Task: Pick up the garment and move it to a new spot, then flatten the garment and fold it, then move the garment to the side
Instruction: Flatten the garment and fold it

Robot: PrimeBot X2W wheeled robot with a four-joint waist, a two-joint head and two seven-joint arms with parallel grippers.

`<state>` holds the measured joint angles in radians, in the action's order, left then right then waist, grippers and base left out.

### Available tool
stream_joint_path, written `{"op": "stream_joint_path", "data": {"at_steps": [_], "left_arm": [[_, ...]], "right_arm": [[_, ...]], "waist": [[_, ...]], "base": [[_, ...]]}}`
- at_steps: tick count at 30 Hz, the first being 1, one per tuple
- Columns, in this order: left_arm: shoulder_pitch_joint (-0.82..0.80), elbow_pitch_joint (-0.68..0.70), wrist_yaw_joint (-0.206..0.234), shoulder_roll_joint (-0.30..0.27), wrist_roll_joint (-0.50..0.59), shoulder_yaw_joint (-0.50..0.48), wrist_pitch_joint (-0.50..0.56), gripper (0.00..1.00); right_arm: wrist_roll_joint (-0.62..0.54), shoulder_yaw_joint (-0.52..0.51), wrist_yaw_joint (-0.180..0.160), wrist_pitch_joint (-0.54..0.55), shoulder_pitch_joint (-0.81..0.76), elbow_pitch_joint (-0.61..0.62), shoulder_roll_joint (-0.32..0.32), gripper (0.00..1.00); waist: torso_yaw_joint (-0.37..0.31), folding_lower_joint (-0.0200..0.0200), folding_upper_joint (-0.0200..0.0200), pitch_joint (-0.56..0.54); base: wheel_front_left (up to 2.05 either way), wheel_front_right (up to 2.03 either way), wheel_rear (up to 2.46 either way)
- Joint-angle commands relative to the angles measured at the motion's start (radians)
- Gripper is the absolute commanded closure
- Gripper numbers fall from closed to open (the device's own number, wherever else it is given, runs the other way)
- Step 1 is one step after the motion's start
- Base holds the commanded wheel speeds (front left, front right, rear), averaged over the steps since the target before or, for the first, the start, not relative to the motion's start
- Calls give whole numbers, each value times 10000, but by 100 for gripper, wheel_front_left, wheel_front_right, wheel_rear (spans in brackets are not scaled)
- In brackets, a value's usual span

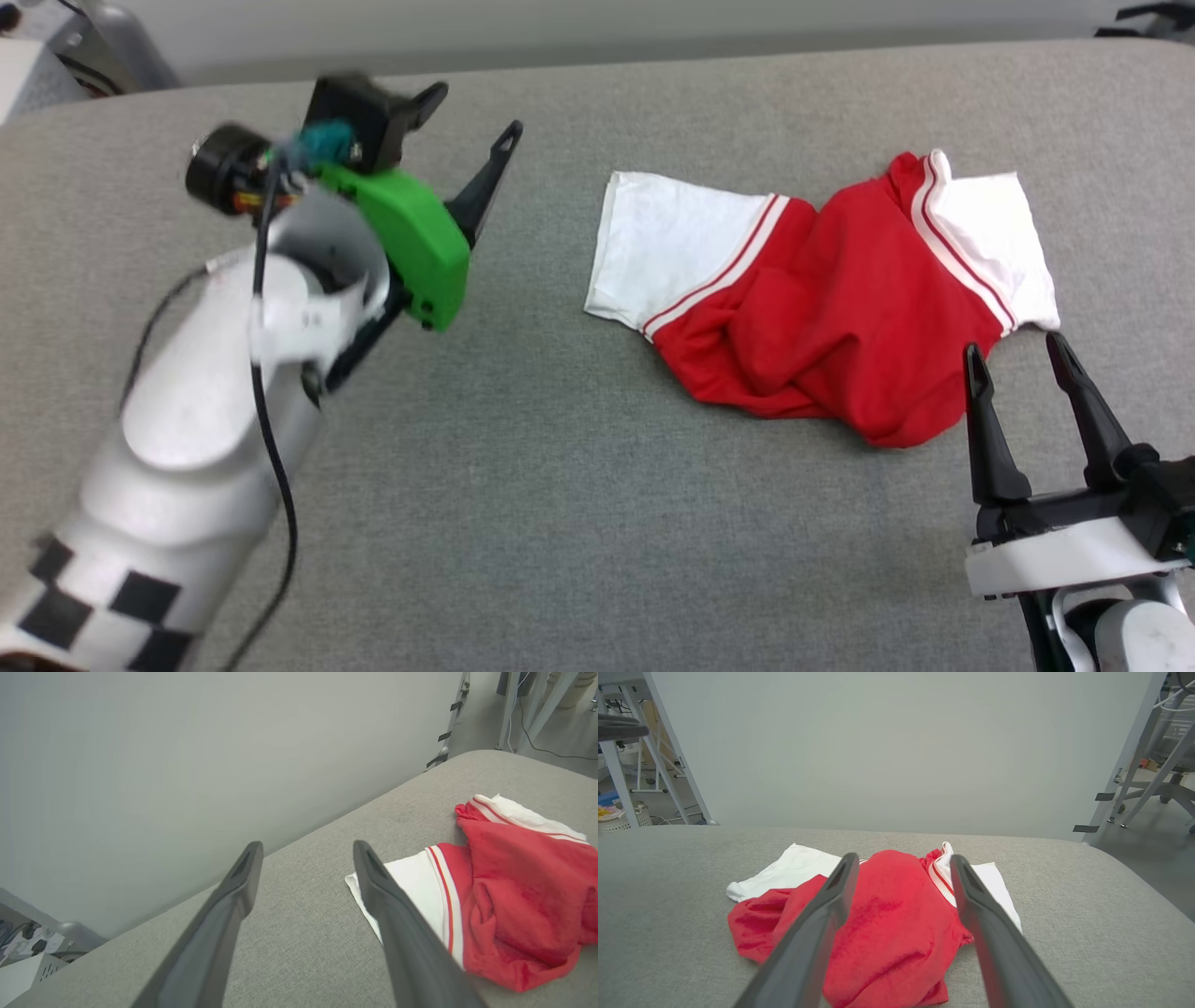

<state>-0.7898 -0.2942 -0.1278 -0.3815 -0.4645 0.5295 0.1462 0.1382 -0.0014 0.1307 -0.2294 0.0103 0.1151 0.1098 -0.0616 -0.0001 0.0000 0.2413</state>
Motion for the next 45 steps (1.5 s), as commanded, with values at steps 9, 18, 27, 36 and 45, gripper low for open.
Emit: {"op": "stream_joint_path", "data": {"at_steps": [9, 18, 27, 36, 45], "left_arm": [[-3603, -836, -27, -800, -2954, 2794, 3905, 0], [-5714, -1907, -28, -807, -4313, 4972, 6053, 0], [-7004, -3147, -28, -406, -4430, 6681, 6248, 0], [-6644, -3176, -28, -660, -4338, 7485, 7157, 91], [-6319, -2462, -28, -1003, -4310, 7505, 4947, 100]], "right_arm": [[-158, 368, 0, -182, 917, 62, -25, 0], [-101, 681, 0, -292, 1680, -29, -132, 0], [-51, 963, 0, -320, 2296, -24, -251, 0], [-91, 896, 0, -322, 2418, -12, -345, 0], [-271, 583, 0, -322, 2207, -47, -247, 0]], "waist": [[-1143, 1, 0, 1704], [-1931, 1, 0, 2848], [-2395, 1, 0, 3664], [-2388, 1, 0, 3761], [-1676, 1, 0, 3008]], "base": [[0, 0, 0], [0, 0, 0], [0, 0, 0], [0, 0, 0], [0, 0, 0]]}}
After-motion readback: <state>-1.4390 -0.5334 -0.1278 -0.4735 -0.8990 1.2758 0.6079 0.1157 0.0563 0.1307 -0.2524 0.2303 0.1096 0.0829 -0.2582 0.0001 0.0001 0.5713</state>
